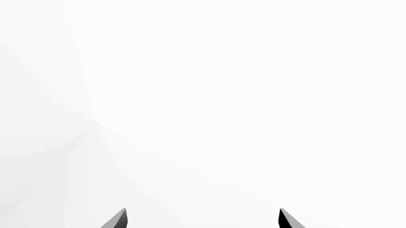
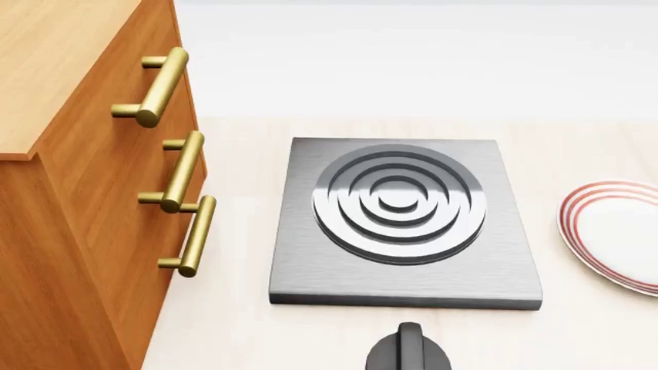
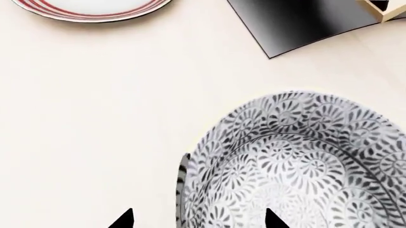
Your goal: Put the bowl on the stove.
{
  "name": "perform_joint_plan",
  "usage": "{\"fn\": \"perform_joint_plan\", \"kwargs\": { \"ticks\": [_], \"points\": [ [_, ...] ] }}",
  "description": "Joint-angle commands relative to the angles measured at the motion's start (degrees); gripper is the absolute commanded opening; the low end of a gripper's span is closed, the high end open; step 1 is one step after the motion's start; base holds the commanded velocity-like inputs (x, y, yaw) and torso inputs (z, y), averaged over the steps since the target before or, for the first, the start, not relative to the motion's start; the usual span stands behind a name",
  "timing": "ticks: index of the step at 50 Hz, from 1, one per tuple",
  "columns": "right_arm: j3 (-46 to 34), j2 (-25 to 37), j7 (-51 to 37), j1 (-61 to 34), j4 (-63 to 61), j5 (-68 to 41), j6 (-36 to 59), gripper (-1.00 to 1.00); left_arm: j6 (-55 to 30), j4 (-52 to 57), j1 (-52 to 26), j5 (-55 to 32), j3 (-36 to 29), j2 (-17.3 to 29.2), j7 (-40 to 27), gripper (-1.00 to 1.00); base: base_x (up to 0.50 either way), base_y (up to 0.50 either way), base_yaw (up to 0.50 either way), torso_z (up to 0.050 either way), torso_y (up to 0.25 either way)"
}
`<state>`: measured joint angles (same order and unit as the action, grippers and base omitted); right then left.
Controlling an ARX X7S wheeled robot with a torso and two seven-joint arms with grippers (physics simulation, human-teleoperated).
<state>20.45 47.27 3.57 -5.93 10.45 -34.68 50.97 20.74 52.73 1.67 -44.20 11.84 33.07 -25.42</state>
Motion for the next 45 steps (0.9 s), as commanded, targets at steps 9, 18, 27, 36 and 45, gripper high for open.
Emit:
{"fn": "perform_joint_plan", "kwargs": {
  "ticks": [9,18,27,36,45],
  "points": [
    [-0.46,-0.59,-1.07,3.02,-0.70,1.38,-2.79,-1.00,0.25,-0.21,0.02,0.21,-0.41,0.15,-0.10,1.00,0.00,0.00,0.00,0.000,0.000],
    [1.73,0.06,-1.47,6.09,-4.00,1.22,-3.24,-1.00,0.37,-0.15,0.18,0.37,-0.63,0.17,-0.12,1.00,0.00,0.00,0.00,0.000,0.000],
    [6.05,1.55,-1.41,7.73,-10.00,-1.46,-1.34,-1.00,0.35,-0.21,0.20,0.54,-0.81,0.25,-0.27,1.00,0.00,0.00,0.00,0.000,0.000],
    [5.91,6.00,-1.54,5.61,-16.40,-3.79,3.45,-1.00,0.22,-0.32,0.12,0.79,-1.01,0.36,-0.51,1.00,0.00,0.00,0.00,0.000,0.000],
    [4.28,8.99,-1.62,1.98,-19.62,-5.94,7.01,-1.00,0.36,-0.51,0.06,0.64,-0.81,0.58,-0.69,1.00,0.00,0.00,0.00,0.000,0.000]
  ]
}}
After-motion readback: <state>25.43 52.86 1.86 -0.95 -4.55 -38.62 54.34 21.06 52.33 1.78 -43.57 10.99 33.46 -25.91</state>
